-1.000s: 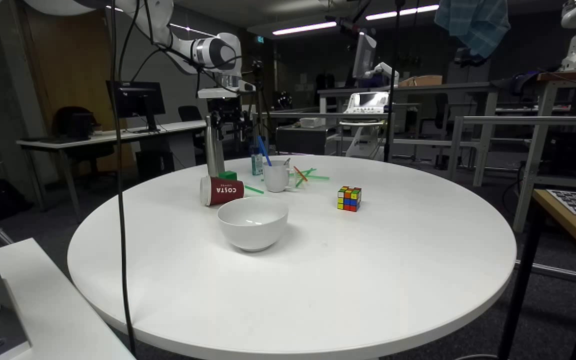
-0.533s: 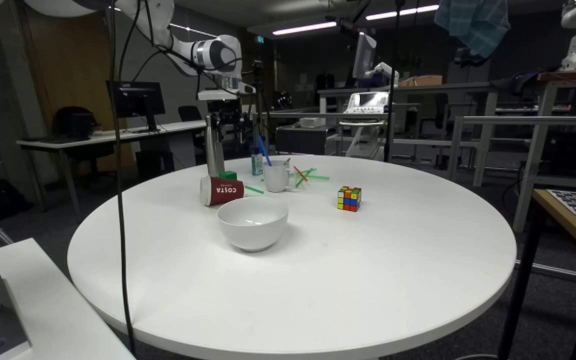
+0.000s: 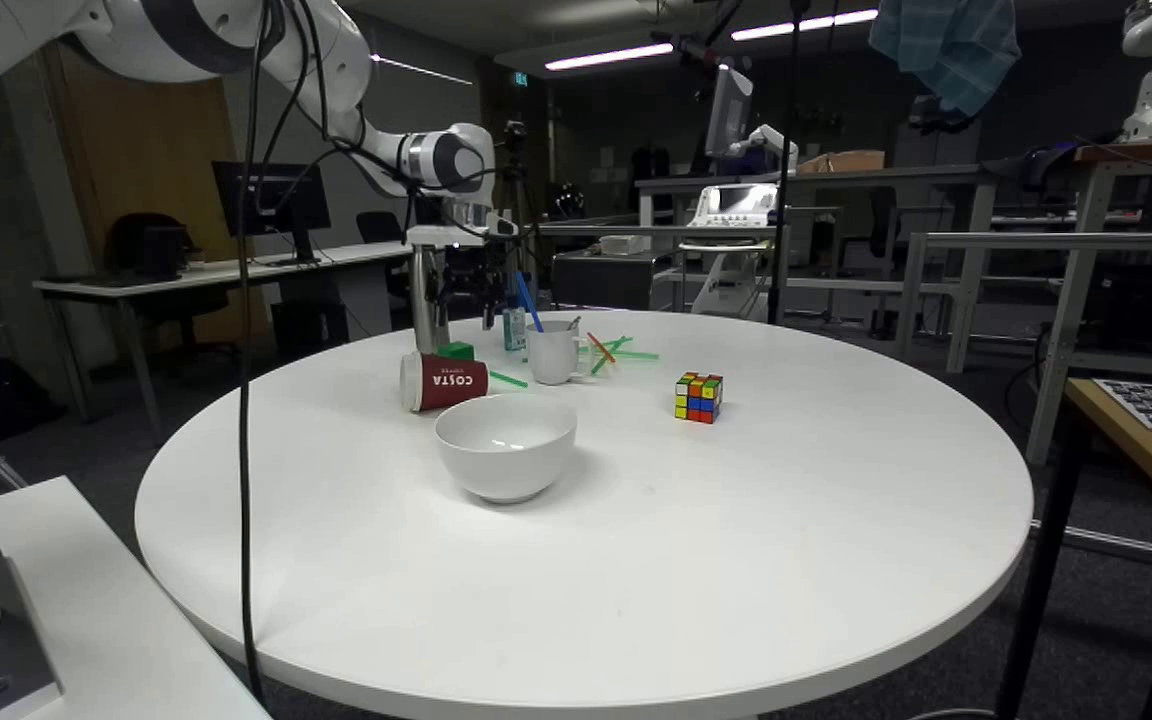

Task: Move the green block closer to the silver bottle

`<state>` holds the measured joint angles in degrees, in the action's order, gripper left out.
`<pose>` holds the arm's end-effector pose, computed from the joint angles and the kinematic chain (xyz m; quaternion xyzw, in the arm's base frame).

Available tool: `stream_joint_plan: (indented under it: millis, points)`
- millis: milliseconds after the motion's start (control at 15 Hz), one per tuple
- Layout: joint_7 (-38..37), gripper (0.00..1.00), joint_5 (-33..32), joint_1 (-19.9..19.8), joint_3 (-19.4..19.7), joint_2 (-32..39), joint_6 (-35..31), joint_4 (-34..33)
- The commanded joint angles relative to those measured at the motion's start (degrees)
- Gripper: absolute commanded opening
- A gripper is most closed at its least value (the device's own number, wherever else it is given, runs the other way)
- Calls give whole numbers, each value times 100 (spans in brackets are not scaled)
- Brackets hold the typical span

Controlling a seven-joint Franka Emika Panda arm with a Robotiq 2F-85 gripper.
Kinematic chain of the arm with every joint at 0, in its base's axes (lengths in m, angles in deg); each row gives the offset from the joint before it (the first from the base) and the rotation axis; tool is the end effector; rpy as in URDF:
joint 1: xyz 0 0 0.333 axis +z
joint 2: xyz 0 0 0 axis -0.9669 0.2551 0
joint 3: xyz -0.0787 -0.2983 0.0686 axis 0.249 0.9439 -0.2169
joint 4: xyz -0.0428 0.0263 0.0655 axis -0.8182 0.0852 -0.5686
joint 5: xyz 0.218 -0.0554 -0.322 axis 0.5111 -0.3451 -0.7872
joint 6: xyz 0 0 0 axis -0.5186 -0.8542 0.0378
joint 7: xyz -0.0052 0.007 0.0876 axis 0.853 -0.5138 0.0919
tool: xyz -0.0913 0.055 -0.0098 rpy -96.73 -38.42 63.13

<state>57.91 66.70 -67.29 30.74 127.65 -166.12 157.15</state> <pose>0.7260 0.1431 0.2391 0.9784 0.1877 -0.0861 0.0013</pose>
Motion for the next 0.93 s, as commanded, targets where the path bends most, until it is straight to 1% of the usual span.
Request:
stream_joint_plan:
  millis: [0, 533, 867]
  points:
    - [183, 100, 23, -58, -23, 427, 318, -624]
    - [210, 100, -11, -48, 21, 910, 681, -1243]
    - [209, 100, -7, -47, 32, 1088, 832, -1510]
